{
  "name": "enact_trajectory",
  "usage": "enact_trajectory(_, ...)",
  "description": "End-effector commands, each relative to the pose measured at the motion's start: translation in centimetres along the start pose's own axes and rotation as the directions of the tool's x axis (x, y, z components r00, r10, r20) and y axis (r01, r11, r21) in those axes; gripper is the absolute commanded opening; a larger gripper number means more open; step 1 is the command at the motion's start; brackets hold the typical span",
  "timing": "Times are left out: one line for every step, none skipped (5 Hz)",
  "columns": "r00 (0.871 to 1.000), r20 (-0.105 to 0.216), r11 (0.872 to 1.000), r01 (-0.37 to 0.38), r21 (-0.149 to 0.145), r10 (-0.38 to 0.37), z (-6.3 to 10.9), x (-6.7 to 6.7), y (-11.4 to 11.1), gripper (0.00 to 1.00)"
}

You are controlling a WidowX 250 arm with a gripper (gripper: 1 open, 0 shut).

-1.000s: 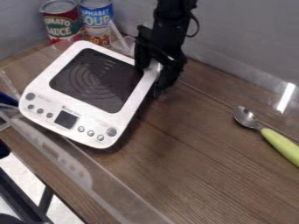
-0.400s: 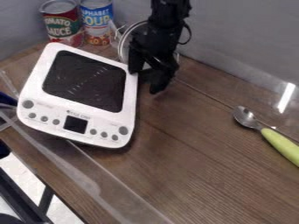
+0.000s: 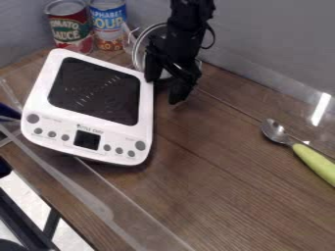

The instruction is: Remove silver pot from the white and black stove top and place it on the table

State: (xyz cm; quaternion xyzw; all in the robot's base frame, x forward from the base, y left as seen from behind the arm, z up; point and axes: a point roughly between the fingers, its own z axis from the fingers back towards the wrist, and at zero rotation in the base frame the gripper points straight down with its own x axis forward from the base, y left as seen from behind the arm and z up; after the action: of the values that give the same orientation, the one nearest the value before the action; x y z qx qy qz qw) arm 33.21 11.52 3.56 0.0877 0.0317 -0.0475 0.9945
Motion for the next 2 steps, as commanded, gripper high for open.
enact_trajectory(0.999, 0.019, 1.0, -0.026, 0.016, 0.026, 0.85, 0.15, 1.37, 1.0)
enact_trajectory(0.999, 0.019, 0.999, -0.027, 0.019, 0.026, 0.98, 0.27, 1.57, 1.0)
